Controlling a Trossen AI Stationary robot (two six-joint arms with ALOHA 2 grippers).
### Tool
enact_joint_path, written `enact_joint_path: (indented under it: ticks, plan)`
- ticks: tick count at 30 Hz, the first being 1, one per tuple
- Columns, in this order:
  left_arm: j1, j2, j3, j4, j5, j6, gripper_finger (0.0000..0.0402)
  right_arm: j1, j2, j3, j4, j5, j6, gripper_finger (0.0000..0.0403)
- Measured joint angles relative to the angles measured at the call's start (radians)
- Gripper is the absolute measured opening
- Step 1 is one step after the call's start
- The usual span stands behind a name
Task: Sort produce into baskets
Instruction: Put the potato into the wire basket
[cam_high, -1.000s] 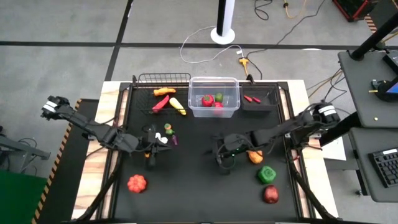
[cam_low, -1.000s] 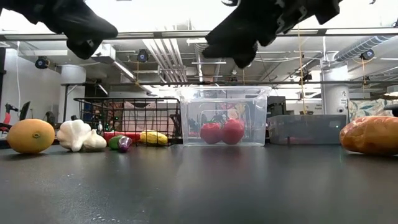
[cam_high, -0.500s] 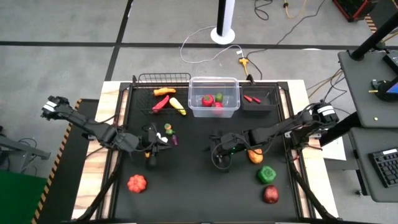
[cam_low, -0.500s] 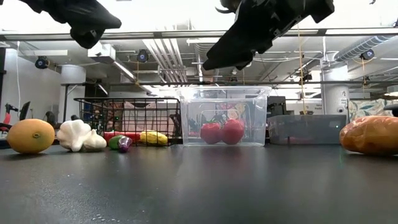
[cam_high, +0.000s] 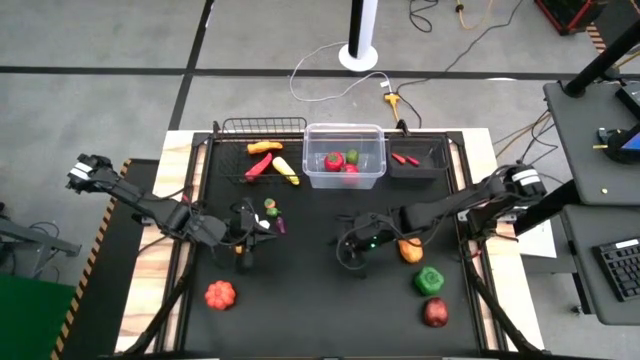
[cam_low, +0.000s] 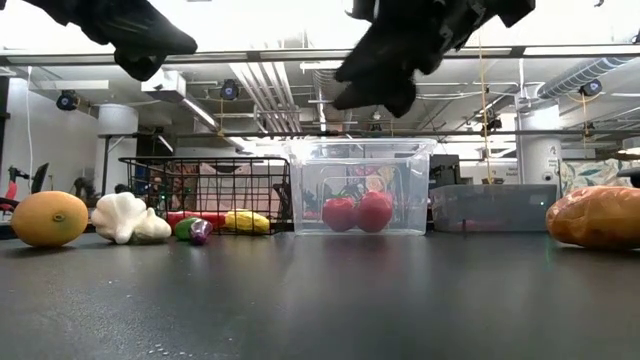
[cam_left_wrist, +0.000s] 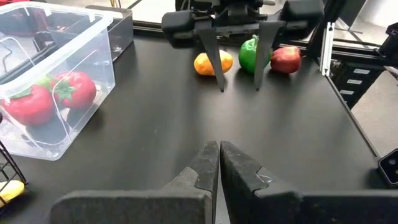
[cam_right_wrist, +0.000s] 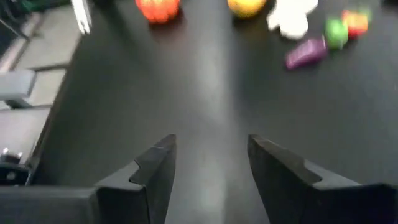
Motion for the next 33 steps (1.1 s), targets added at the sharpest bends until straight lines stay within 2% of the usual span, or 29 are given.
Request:
enact_joint_path:
  ticks: [5, 8, 14, 19, 23, 33]
  plan:
    - [0.000, 0.000, -0.001, -0.001, -0.001, 0.000, 0.0000, -0.002, -0.026, 0.153, -0.498, 0.034, 0.205, 0.0189]
    - [0.000, 0.000, -0.002, -0.001, -0.007, 0.003, 0.0000, -0.003, -0.026, 0.240, -0.763, 0.036, 0.328, 0.0202]
    - [0.000, 0.000, -0.003, -0.001, -0.008, 0.022, 0.0000, -0.007, -0.026, 0.351, -1.127, 0.044, 0.497, 0.0261]
    - [0.000, 0.000, -0.003, -0.001, -0.008, 0.022, 0.0000, -0.012, -0.026, 0.353, -1.401, 0.074, 0.671, 0.0314]
    - [0.000, 0.000, -0.004, -0.001, -0.008, 0.026, 0.0000, -0.005, -0.028, 0.317, -1.489, 0.060, 0.755, 0.0336]
    - [0.000, 0.000, -0.006, -0.003, -0.008, 0.026, 0.0000, -0.004, -0.039, 0.204, -1.367, -0.027, 0.811, 0.0320]
